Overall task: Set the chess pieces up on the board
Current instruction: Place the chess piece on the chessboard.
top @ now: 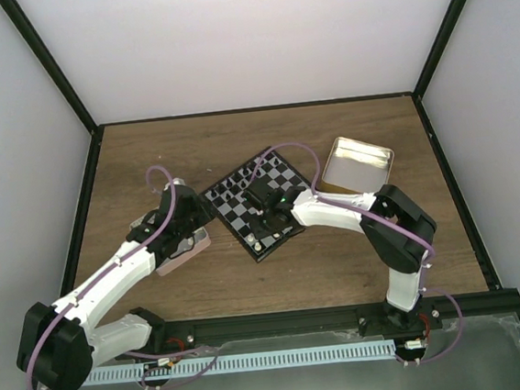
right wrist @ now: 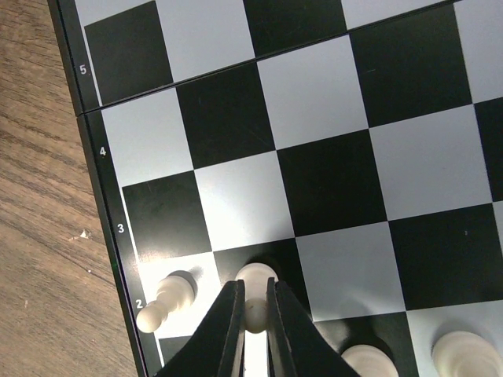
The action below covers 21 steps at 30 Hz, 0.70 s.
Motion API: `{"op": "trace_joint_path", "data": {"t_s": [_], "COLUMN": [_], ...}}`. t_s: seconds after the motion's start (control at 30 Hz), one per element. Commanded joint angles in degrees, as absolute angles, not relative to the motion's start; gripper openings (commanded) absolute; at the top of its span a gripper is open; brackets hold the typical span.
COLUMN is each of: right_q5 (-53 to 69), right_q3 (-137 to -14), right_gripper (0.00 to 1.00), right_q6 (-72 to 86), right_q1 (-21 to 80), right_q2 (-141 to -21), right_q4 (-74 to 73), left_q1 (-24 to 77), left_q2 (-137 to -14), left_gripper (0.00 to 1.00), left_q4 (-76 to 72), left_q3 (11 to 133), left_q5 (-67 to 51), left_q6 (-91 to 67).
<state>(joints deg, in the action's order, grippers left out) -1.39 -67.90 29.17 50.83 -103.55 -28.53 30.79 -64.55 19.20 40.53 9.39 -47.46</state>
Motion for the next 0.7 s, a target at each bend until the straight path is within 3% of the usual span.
{"op": "trace_joint_path", "data": {"t_s": [0.0,0.33,0.5,0.67], "right_q5": [-2.0,-2.2,-2.7,-4.2], "right_q3": [-70.0,-71.5,-70.5,-67.6], "right_gripper": [0.09,0.23,0.27,0.30], "right_q6": [29.1,29.6,30.6,31.9], "right_q1": [51.4,51.4,51.4,51.4], "right_q2": [-104.4,-103.1,-100.8,-96.1], "right_q4": [-30.1,-29.3,-27.6,-24.6], "left_q1": [30.5,30.3,29.4,26.3], "left_q2": [-64.7,-64.1,-63.4,-63.0], "left_gripper": [0.60,0.61,0.69,0.71], "left_q4": [19.5,20.3,21.8,23.1], "left_q3": [41.7,41.7,40.8,37.9], "left_q5": [10.1,11.6,14.5,15.3], "left_q6": [-46.5,-46.6,-47.1,-48.6]}}
